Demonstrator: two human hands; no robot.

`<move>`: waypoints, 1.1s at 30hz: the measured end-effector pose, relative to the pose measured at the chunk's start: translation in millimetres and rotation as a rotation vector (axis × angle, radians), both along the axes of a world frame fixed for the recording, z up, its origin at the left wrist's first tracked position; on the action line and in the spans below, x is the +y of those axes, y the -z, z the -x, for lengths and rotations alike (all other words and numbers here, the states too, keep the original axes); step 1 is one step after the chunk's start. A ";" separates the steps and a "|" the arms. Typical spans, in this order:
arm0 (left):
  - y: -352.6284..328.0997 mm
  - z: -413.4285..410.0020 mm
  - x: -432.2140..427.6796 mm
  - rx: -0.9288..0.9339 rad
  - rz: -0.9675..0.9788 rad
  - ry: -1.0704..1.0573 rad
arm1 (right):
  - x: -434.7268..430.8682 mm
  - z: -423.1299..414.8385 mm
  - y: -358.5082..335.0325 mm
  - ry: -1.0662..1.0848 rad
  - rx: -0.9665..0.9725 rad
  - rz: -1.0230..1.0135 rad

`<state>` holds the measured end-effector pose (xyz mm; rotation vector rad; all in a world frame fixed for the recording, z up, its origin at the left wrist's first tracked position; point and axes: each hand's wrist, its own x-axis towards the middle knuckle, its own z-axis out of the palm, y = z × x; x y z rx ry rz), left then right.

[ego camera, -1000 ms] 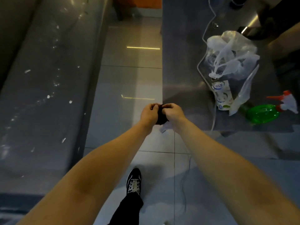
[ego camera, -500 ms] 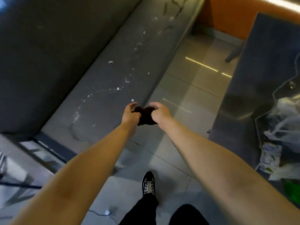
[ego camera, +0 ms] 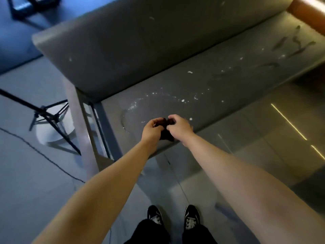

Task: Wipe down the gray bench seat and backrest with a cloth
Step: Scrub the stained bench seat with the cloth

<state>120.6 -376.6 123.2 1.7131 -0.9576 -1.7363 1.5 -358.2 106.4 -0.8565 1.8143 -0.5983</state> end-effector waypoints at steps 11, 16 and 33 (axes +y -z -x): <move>122.7 -91.7 1.0 -0.116 0.179 -0.041 | -10.7 -93.0 121.9 -0.194 -0.133 0.232; 214.2 -155.7 0.3 -0.470 0.244 0.125 | -19.0 -100.4 190.8 -0.046 0.060 0.293; 353.1 -193.1 34.8 -0.798 0.629 0.110 | -0.1 -166.1 327.2 -0.318 0.536 0.679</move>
